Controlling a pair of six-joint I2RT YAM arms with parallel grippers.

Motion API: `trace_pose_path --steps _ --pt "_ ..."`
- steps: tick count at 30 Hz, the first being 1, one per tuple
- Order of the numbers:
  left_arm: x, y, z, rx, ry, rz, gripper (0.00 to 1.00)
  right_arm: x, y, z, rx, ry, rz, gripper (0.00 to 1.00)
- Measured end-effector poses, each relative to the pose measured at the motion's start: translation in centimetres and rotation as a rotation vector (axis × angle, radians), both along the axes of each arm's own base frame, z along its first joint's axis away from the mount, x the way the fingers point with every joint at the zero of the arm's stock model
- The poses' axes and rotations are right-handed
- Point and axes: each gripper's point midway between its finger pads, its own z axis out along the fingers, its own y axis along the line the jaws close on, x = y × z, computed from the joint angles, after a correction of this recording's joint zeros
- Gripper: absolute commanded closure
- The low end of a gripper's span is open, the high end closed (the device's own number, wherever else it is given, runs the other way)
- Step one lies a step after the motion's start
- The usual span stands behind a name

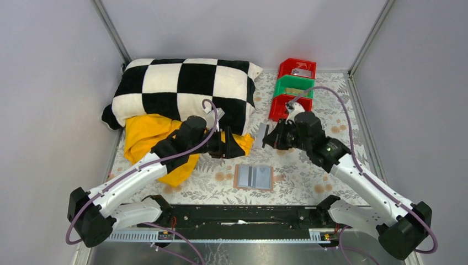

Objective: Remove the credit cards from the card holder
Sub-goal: Place the credit card in the storage box.

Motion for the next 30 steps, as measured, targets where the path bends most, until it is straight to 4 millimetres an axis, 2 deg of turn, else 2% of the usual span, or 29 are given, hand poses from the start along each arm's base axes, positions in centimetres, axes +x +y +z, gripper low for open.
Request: trace_pose_path --steps 4,8,10,14,20,25,30 --pt "1.1 1.4 0.9 0.070 -0.047 0.076 0.27 3.0 -3.2 0.8 -0.226 -0.077 -0.128 1.00" --pt "2.0 2.7 1.8 0.115 -0.092 0.149 0.23 6.8 -6.8 2.8 -0.474 -0.182 -0.260 1.00" --pt "2.4 3.5 2.0 0.130 -0.112 0.189 0.21 8.7 -8.2 3.7 -0.585 -0.245 -0.305 1.00" --pt "3.1 4.5 2.2 0.154 -0.144 0.245 0.19 11.2 -10.1 4.4 -0.778 -0.365 -0.323 1.00" --pt "3.8 5.4 1.8 0.199 -0.174 0.284 0.17 14.6 -10.1 4.5 -0.991 -0.515 -0.223 1.00" --pt "4.5 6.2 2.0 0.229 -0.220 0.318 0.17 16.9 -9.7 2.8 -1.129 -0.576 -0.081 1.00" --pt "5.3 6.8 2.9 0.236 -0.290 0.344 0.16 19.1 -10.6 1.0 -1.222 -0.579 0.016 1.00"
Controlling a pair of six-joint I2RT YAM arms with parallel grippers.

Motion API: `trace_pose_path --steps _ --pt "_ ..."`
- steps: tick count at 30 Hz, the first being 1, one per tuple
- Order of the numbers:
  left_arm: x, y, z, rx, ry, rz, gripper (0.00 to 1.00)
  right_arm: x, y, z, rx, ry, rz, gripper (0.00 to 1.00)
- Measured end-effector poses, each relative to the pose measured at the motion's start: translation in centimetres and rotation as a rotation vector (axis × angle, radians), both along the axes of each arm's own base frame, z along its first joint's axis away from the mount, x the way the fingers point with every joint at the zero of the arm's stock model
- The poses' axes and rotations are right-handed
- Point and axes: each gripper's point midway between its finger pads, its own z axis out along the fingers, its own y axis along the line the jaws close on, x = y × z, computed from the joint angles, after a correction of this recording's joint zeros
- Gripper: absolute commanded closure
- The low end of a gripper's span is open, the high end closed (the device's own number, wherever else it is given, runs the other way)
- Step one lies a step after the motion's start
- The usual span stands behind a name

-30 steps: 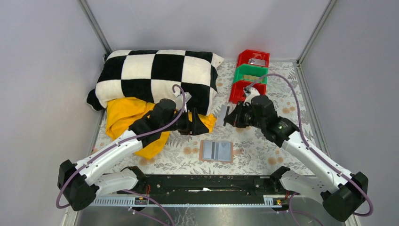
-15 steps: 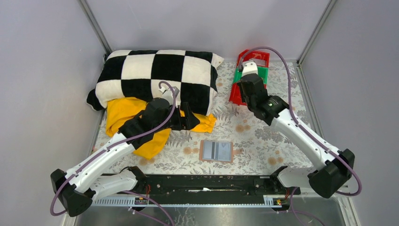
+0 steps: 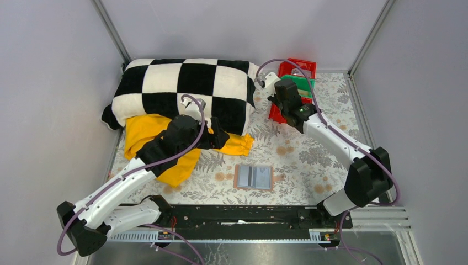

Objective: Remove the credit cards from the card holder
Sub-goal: Place the credit card in the storage box.

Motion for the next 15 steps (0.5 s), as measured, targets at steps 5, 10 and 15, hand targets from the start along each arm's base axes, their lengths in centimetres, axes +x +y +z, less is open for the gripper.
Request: trace_pose_path --steps 5,10,15 --pt "0.8 0.4 0.5 0.030 -0.060 0.008 0.06 1.6 -1.2 -1.6 -0.073 0.050 0.038 1.00" --pt "2.0 0.0 1.4 0.105 -0.092 -0.025 0.06 4.7 -3.0 -2.1 -0.120 0.082 0.062 1.00" --pt "3.4 -0.5 1.6 0.138 -0.099 -0.066 0.06 8.8 -5.3 -2.1 -0.193 0.084 0.090 1.00"
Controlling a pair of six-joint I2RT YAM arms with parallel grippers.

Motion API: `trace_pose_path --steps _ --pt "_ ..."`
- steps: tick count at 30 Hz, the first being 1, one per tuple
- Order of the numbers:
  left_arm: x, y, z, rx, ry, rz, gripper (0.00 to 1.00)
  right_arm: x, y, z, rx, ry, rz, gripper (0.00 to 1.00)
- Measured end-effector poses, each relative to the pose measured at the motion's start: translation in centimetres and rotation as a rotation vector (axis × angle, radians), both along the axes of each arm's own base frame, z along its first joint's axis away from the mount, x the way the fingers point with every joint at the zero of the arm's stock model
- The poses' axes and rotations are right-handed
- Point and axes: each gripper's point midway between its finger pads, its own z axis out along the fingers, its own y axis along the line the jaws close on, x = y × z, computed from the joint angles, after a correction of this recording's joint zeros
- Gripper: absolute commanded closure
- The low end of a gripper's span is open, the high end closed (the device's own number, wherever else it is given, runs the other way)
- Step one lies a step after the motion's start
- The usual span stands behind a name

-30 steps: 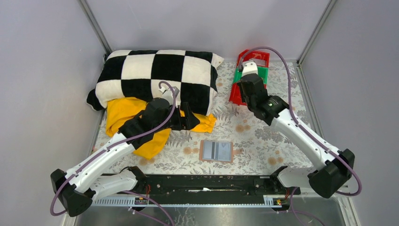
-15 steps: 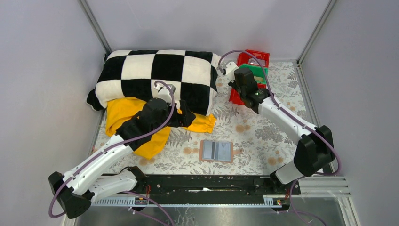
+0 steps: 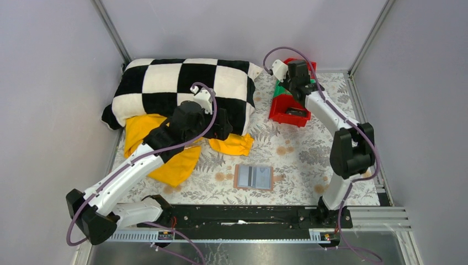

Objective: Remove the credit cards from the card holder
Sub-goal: Place the credit card in the storage box.

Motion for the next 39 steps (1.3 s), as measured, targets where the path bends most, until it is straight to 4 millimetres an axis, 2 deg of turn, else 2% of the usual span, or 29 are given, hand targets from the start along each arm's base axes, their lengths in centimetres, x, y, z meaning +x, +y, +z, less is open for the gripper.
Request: trace_pose_path --steps 4,9,13,18,30,36,39 --pt "0.9 0.4 -1.0 0.015 0.030 -0.008 0.06 3.5 -1.5 -0.8 -0.088 0.005 0.022 1.00" --pt "2.3 1.4 -1.9 0.003 0.069 0.001 0.07 8.3 -2.7 -3.2 -0.182 0.008 0.036 1.00" --pt "3.5 2.2 -2.6 -0.020 0.104 0.009 0.08 10.7 -3.7 -5.8 -0.250 0.026 0.042 1.00" --pt "5.0 3.1 -3.3 -0.060 0.143 0.012 0.08 13.8 -4.2 -7.1 -0.301 0.003 0.047 1.00" --pt "6.7 3.9 -4.2 -0.121 0.185 -0.001 0.09 17.3 -5.6 -7.9 -0.365 -0.042 0.064 0.98" --pt "7.4 4.4 -3.8 -0.146 0.174 0.007 0.09 17.7 -6.5 -9.3 -0.370 -0.030 0.065 0.95" --pt "7.5 4.4 -3.9 -0.156 0.180 0.006 0.09 17.9 -6.5 -9.5 -0.366 -0.037 0.067 0.90"
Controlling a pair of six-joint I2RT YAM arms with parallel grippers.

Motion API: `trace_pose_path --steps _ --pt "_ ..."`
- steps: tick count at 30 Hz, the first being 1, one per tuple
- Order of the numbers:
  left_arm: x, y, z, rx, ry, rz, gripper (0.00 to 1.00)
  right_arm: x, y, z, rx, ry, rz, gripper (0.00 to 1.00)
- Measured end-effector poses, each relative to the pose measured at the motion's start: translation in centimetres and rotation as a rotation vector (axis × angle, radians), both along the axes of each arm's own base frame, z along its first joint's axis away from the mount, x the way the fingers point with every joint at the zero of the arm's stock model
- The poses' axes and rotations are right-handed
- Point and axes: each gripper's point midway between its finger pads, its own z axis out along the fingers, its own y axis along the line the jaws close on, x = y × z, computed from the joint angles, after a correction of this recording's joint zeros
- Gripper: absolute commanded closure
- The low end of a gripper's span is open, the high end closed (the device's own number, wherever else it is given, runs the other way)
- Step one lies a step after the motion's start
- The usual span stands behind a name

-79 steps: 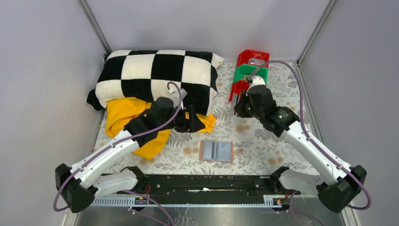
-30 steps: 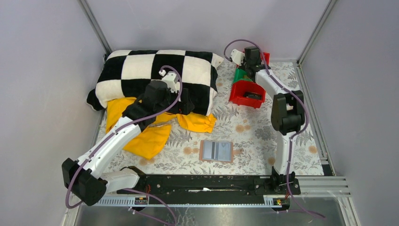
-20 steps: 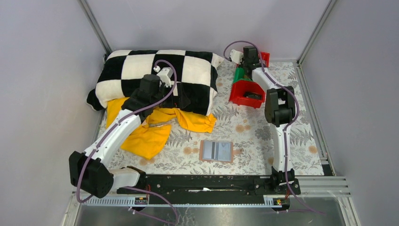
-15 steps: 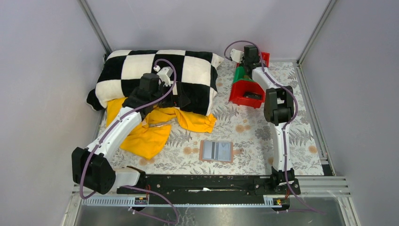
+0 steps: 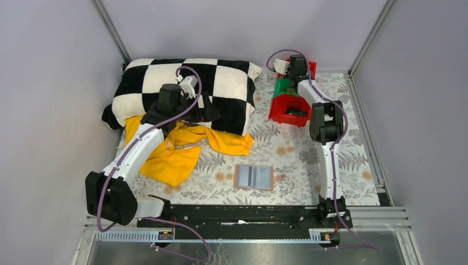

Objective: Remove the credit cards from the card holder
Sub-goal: Place the credit card in the storage box.

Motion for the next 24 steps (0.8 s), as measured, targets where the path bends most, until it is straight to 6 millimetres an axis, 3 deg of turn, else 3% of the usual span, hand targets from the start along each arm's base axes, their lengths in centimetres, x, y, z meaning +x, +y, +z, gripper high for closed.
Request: trace_pose_path --steps 10,24 --pt "0.3 0.1 0.1 -0.018 -0.003 -0.008 0.09 0.6 0.1 0.5 0.012 -0.040 0.009 0.80" --pt "0.3 0.3 0.1 -0.030 0.006 -0.012 0.09 0.1 0.0 -1.1 0.016 -0.018 0.004 0.72"
